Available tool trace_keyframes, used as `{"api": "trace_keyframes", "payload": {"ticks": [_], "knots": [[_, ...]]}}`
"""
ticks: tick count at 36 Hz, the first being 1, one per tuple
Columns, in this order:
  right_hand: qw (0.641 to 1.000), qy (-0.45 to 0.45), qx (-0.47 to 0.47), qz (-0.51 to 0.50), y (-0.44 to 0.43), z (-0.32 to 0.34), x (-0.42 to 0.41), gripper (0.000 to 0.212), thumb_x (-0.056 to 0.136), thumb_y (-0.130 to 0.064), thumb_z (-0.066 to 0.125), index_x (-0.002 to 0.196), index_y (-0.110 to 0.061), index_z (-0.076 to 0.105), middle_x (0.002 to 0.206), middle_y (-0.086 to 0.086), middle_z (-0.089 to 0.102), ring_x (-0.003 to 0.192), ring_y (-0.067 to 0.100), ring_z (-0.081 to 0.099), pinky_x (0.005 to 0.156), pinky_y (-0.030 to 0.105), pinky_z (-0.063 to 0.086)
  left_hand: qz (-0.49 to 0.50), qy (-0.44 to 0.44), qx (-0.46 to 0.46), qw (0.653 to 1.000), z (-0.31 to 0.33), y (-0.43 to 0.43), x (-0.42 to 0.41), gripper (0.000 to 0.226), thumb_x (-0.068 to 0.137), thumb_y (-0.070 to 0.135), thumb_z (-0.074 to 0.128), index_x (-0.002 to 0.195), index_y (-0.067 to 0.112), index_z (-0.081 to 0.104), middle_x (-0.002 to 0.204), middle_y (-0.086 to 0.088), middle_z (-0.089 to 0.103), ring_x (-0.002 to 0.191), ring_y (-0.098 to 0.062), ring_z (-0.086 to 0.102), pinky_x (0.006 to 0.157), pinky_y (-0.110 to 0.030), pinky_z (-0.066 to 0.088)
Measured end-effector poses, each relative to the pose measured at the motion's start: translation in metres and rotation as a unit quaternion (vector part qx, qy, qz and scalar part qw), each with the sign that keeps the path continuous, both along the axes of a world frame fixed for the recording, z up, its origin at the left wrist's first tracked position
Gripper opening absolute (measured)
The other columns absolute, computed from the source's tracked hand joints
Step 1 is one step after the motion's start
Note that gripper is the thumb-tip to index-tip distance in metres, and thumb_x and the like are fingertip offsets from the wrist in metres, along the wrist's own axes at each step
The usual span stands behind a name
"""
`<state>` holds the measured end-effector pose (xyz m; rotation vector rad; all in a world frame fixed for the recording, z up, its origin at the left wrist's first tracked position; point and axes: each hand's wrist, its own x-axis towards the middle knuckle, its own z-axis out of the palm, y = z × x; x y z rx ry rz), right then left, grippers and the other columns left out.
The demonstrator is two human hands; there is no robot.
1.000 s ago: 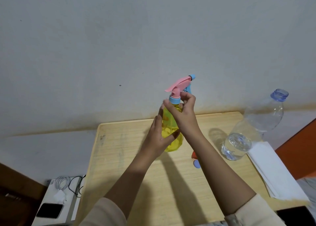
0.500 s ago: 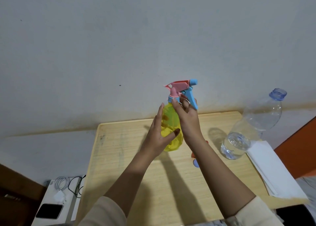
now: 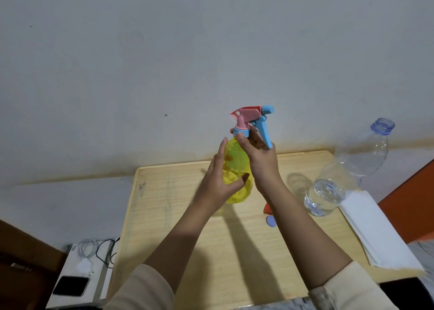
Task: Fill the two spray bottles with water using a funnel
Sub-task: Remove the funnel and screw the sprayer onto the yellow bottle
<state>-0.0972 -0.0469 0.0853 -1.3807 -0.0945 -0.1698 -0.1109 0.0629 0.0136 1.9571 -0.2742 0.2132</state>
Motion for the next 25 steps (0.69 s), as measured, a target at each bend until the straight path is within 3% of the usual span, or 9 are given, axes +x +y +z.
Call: {"api": "trace_keyframes", "payload": {"ticks": [3, 8, 15, 17, 21, 23, 25], "knots": [[0.999, 0.004, 0.032, -0.019, 0.002, -0.004, -0.001, 0.017, 0.087, -0.016, 0.065, 0.093, -0.032, 0.064, 0.098, 0.000, 0.070, 0.089, 0.004, 0.067, 0.074, 0.013, 0.049, 0.036, -0.030, 0.044, 0.998, 0.000, -0.003, -0.003, 0.092, 0.070, 0.059, 0.060, 0.143, 0.053, 0.004, 0.135, 0.023, 0.034, 0.127, 0.000, 0.040, 0.098, -0.030, 0.045], [0.995, 0.001, 0.100, -0.026, 0.004, -0.007, -0.007, 0.018, 0.087, -0.005, 0.062, 0.094, -0.022, 0.066, 0.091, -0.002, 0.070, 0.079, 0.002, 0.068, 0.071, 0.016, 0.051, 0.074, -0.078, 0.107, 0.988, -0.001, -0.004, -0.006, 0.090, 0.069, 0.061, 0.056, 0.142, 0.046, 0.005, 0.128, 0.000, 0.050, 0.113, -0.018, 0.055, 0.086, -0.043, 0.053], [0.997, -0.005, 0.078, 0.007, 0.001, -0.006, -0.007, 0.020, 0.087, -0.009, 0.063, 0.093, -0.027, 0.067, 0.095, -0.002, 0.072, 0.088, 0.007, 0.068, 0.078, 0.022, 0.053, 0.102, -0.106, 0.122, 0.982, -0.004, -0.003, -0.006, 0.089, 0.071, 0.060, 0.056, 0.143, 0.043, 0.006, 0.122, -0.001, 0.052, 0.107, -0.018, 0.056, 0.079, -0.042, 0.054], [0.997, -0.005, 0.079, 0.016, -0.003, -0.007, -0.007, 0.020, 0.088, -0.009, 0.061, 0.098, -0.025, 0.066, 0.095, -0.004, 0.072, 0.090, 0.006, 0.068, 0.078, 0.020, 0.053, 0.083, -0.100, 0.118, 0.985, -0.003, 0.001, -0.006, 0.089, 0.071, 0.061, 0.057, 0.142, 0.049, 0.005, 0.125, 0.005, 0.048, 0.112, -0.014, 0.052, 0.081, -0.038, 0.053], [0.996, 0.003, 0.080, 0.049, -0.011, -0.005, -0.005, 0.030, 0.091, -0.011, 0.055, 0.119, -0.004, 0.059, 0.095, -0.004, 0.073, 0.095, 0.009, 0.067, 0.081, 0.021, 0.053, 0.003, -0.042, 0.044, 0.998, -0.003, 0.008, -0.007, 0.093, 0.068, 0.062, 0.065, 0.137, 0.064, 0.003, 0.132, 0.023, 0.032, 0.128, 0.002, 0.035, 0.096, -0.022, 0.037], [0.995, 0.002, 0.076, 0.071, -0.015, -0.003, -0.002, 0.024, 0.092, -0.012, 0.052, 0.113, -0.006, 0.062, 0.092, -0.003, 0.072, 0.094, 0.011, 0.067, 0.080, 0.024, 0.053, -0.025, -0.017, 0.016, 0.999, -0.002, 0.010, -0.009, 0.097, 0.066, 0.060, 0.069, 0.136, 0.065, 0.002, 0.139, 0.034, 0.024, 0.134, 0.008, 0.026, 0.102, -0.017, 0.031], [0.994, 0.000, 0.067, 0.081, -0.016, -0.003, 0.000, 0.016, 0.092, -0.014, 0.053, 0.103, -0.012, 0.065, 0.092, -0.002, 0.072, 0.090, 0.012, 0.066, 0.080, 0.026, 0.053, -0.051, 0.021, -0.016, 0.998, -0.002, 0.011, -0.009, 0.102, 0.064, 0.054, 0.074, 0.139, 0.062, 0.005, 0.144, 0.035, 0.023, 0.136, 0.004, 0.030, 0.109, -0.025, 0.034]]}}
